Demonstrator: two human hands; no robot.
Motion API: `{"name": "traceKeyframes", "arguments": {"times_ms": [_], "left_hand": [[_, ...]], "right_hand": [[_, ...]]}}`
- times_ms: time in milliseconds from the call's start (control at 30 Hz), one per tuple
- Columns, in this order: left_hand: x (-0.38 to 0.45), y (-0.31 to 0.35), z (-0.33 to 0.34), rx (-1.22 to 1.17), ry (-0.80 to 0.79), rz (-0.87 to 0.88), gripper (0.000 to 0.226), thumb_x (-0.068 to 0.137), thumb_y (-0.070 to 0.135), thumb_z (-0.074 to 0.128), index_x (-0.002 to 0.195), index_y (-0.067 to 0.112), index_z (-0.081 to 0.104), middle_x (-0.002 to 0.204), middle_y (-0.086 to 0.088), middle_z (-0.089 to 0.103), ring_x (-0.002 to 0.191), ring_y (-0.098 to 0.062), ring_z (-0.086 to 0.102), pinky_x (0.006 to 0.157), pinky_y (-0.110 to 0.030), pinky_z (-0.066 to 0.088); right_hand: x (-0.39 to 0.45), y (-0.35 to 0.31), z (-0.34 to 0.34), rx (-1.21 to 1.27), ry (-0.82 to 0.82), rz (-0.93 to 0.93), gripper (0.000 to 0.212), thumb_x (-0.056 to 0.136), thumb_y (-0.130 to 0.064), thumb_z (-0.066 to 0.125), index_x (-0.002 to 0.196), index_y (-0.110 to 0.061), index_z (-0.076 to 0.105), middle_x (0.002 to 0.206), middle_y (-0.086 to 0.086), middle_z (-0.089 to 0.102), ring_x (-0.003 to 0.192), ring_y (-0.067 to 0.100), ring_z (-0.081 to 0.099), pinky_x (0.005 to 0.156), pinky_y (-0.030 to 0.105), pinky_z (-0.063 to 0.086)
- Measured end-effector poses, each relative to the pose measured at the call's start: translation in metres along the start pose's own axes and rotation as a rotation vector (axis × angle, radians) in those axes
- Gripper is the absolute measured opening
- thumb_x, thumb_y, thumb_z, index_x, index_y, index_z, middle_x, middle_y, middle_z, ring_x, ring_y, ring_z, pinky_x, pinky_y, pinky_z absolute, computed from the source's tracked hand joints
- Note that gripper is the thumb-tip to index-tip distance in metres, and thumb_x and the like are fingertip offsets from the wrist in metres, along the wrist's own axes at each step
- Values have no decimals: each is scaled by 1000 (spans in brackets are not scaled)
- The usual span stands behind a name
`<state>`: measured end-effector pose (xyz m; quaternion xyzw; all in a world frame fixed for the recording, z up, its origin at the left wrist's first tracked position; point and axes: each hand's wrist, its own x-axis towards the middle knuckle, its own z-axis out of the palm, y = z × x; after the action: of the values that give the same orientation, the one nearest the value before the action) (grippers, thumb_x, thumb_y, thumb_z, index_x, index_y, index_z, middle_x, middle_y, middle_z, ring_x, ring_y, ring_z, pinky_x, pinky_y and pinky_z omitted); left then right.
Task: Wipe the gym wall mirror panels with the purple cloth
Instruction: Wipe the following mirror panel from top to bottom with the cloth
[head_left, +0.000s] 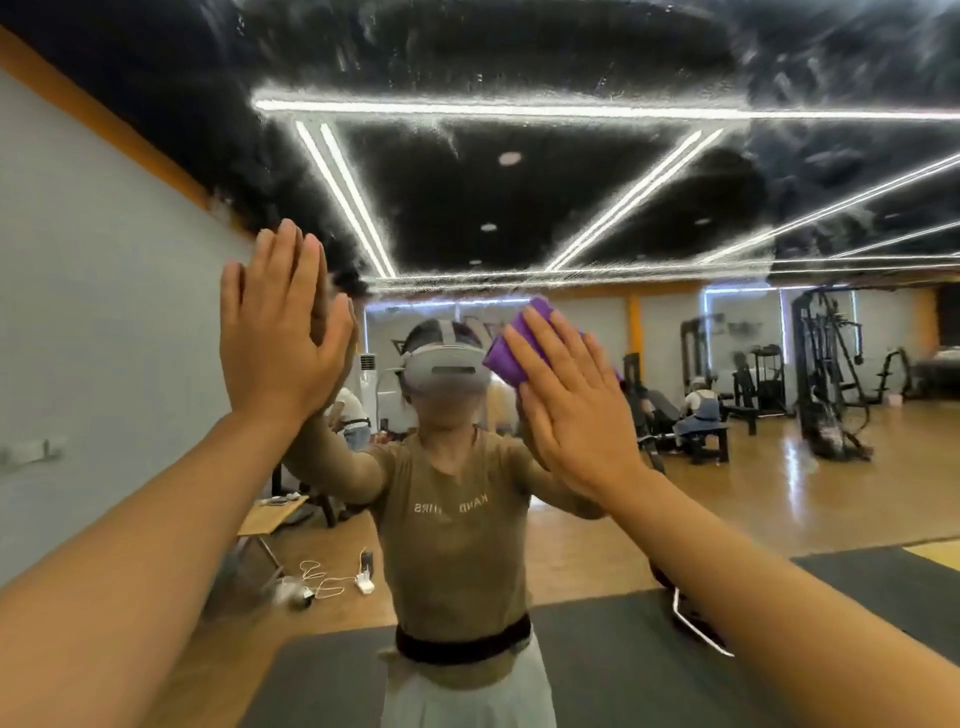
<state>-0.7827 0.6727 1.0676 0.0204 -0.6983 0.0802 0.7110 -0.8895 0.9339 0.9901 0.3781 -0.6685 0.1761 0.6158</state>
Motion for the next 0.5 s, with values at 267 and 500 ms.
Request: {"name": "traceKeyframes", "arguments": {"times_ms": [267, 500], "left_hand": [[1, -4, -1, -35, -35, -5, 64, 104, 45, 27, 158, 12, 30, 166, -11, 23, 154, -29, 17, 124, -46, 6], [4, -33, -16, -37, -158, 179, 67, 103, 48, 26, 159, 12, 26, 167, -9, 19, 155, -24, 13, 123, -33, 0]], "right_hand": [[41, 13, -11, -11, 188, 535, 57, 105, -25, 31, 160, -16, 20, 168, 8, 16, 156, 24, 7, 127, 45, 4], [57, -107, 43, 25, 227, 379, 59, 101, -27, 31, 159, -16, 27, 167, 8, 22, 155, 29, 12, 126, 49, 9]]}}
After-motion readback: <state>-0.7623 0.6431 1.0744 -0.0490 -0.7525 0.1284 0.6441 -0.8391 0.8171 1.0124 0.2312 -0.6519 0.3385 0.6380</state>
